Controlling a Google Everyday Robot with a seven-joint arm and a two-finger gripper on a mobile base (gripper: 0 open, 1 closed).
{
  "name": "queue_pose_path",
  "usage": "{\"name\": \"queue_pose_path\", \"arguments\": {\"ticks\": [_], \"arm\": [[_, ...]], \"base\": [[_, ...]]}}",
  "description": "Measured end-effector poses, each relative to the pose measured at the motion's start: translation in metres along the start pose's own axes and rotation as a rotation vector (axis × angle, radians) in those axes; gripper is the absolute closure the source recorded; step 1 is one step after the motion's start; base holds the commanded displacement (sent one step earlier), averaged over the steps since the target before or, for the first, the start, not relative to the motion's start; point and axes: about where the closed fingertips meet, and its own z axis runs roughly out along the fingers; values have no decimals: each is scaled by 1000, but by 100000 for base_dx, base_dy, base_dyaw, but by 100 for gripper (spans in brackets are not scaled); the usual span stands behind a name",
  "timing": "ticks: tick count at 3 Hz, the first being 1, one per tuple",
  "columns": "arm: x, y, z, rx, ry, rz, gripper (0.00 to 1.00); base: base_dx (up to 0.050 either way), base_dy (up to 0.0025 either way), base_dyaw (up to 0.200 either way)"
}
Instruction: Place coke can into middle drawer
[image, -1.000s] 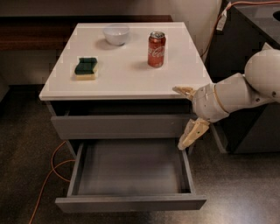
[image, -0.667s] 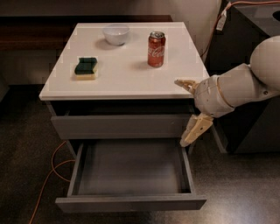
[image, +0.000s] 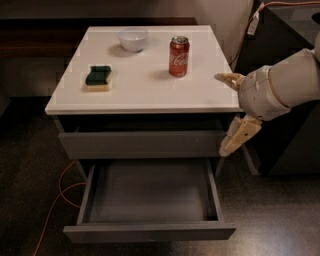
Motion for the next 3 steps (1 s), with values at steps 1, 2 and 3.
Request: {"name": "queue_pose_path", "arguments": {"ticks": [1,2,3], "arm": [[0,0,0,0,0,0,0],[0,0,0,0,0,0,0],[0,0,0,0,0,0,0]], "base": [[4901,-1,16],[4954,-4,67],[0,0,0]]}}
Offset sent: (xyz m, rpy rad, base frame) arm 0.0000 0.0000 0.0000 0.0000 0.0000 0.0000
